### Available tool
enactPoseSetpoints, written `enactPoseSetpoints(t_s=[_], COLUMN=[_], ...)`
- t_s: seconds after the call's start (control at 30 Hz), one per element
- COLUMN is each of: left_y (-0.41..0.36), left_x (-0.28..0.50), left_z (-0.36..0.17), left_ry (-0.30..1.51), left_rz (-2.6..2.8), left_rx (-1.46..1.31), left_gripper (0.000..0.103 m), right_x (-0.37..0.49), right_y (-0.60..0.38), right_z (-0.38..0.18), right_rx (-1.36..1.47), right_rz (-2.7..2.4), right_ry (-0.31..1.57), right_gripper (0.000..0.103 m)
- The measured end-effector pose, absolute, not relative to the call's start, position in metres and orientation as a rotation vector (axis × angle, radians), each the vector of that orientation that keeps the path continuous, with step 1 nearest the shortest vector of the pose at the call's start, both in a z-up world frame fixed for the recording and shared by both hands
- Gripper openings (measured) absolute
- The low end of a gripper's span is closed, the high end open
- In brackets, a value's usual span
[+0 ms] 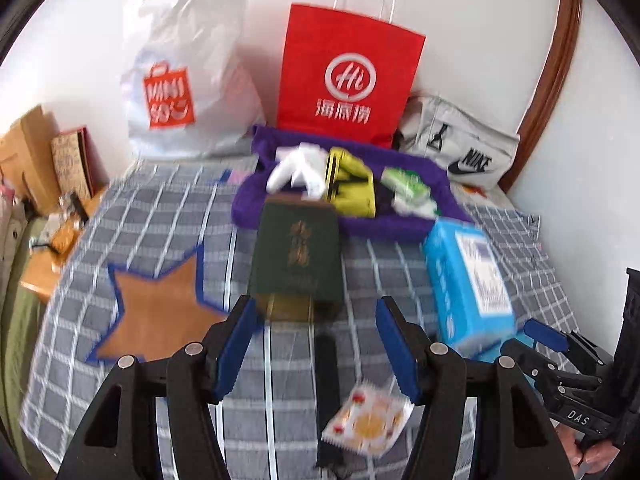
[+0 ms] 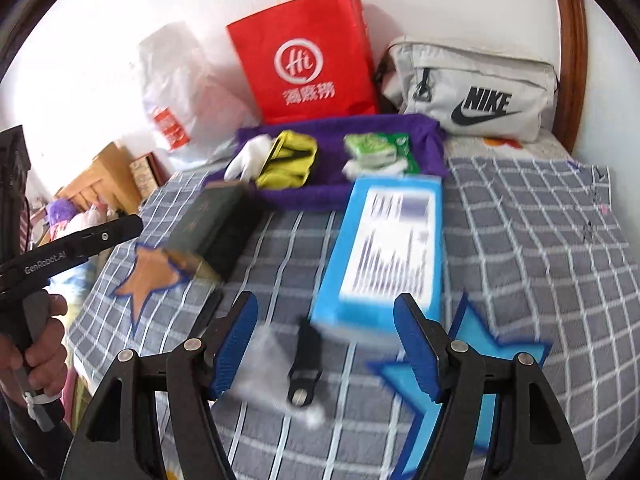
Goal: Organize soft objects
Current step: 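Move both tools back over the bed toward the snack packet and plastic bag, then grasp the orange-print snack packet with the left tool while the right tool approaches the clear plastic bag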
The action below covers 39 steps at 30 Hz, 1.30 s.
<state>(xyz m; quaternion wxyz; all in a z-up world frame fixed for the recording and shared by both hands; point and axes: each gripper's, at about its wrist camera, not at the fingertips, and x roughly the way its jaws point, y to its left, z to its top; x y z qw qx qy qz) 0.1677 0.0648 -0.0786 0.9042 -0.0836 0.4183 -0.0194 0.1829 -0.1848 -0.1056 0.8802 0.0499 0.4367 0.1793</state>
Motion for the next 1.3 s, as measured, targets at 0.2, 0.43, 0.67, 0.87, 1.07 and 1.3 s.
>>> enactPoseSetpoints(t_s=[0.2,0.43,0.67,0.87,1.07,1.3], left_y=[0.066,0.087,0.097,0.082,0.062,0.033], left_x=[0.141,0.133,0.143,0.158,0.149,0.143], left_z=[-0.121,-0.148,-0.157,-0.162,-0.156,-0.159], left_ry=[0.927,0.972,0.991,1.011,1.001,1.01], left_rz=[-0.077,-0.049,-0.027,-0.068,-0.164,-0.245], left_rx=[-0.213,-0.277,-0.277,-0.254,-0.242,-0.16], left_gripper=[0.06,0.06,0.06,0.06,0.067,0.073], right_x=[0.156,0.172,0.196,0.187,0.178,0.159], right_y=[-0.177,-0.166,-0.141,-0.123,-0.149,-0.166], right_z=[-0.133,-0.158,-0.186,-0.188,-0.174,-0.156], right_rx=[0.075,0.067,-0.003,-0.128,-0.023,-0.008], right_rz=[0.374,0.356,0.33,0.327,0.37,0.375], right_ry=[0.942,0.989,1.056,0.981,0.958,0.907], right_gripper=[0.061,0.049,0.039,0.021,0.021,0.021])
